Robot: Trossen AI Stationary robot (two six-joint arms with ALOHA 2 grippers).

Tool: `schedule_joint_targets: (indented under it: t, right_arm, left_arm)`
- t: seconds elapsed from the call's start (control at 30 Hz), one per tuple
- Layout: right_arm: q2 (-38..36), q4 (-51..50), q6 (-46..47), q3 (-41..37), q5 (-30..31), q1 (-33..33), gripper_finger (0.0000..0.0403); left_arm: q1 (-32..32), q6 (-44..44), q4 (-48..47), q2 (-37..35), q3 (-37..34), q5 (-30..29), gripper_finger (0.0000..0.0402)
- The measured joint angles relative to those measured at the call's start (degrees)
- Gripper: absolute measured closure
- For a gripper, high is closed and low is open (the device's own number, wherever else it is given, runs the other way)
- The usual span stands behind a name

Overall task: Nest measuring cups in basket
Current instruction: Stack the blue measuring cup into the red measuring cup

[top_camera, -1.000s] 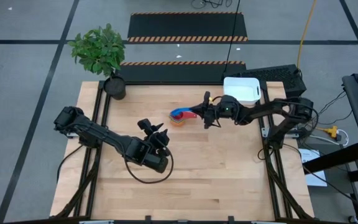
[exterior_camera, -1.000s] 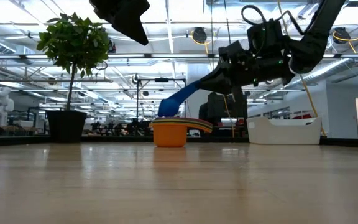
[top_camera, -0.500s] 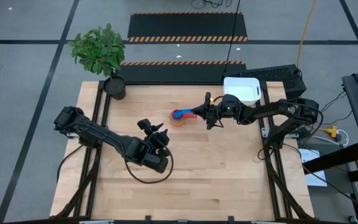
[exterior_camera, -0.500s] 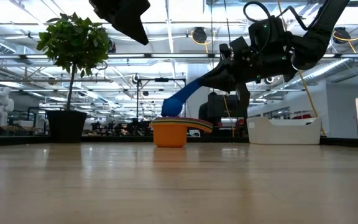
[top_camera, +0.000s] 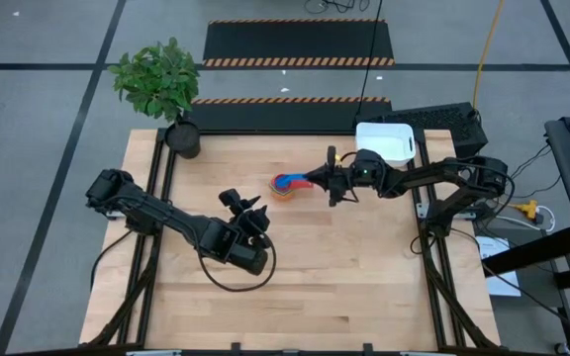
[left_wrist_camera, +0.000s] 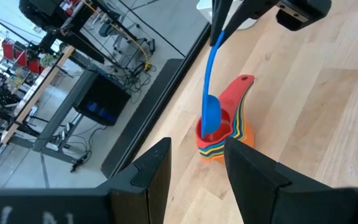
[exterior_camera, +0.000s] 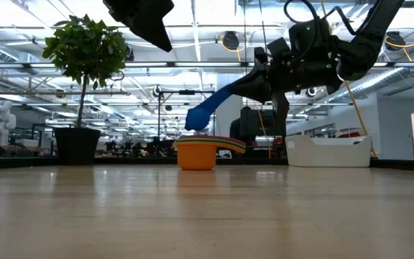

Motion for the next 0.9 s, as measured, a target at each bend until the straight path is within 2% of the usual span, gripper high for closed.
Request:
schedule_joint_targets:
  t: [0.5,0.9]
  right_arm:
    - [0.29,0.31,1.10,0.64,-2.22,0.10,0.0390]
    - [2.97,1.38,1.46,1.36,-2.78,-0.46,0.0390]
  left_arm:
    - [0.02,0.14,0.12,0.00,0.00,-0.08,0.0250]
    - [0.13,4.31,3.75,0.00,0.00,-0.13,0.0250]
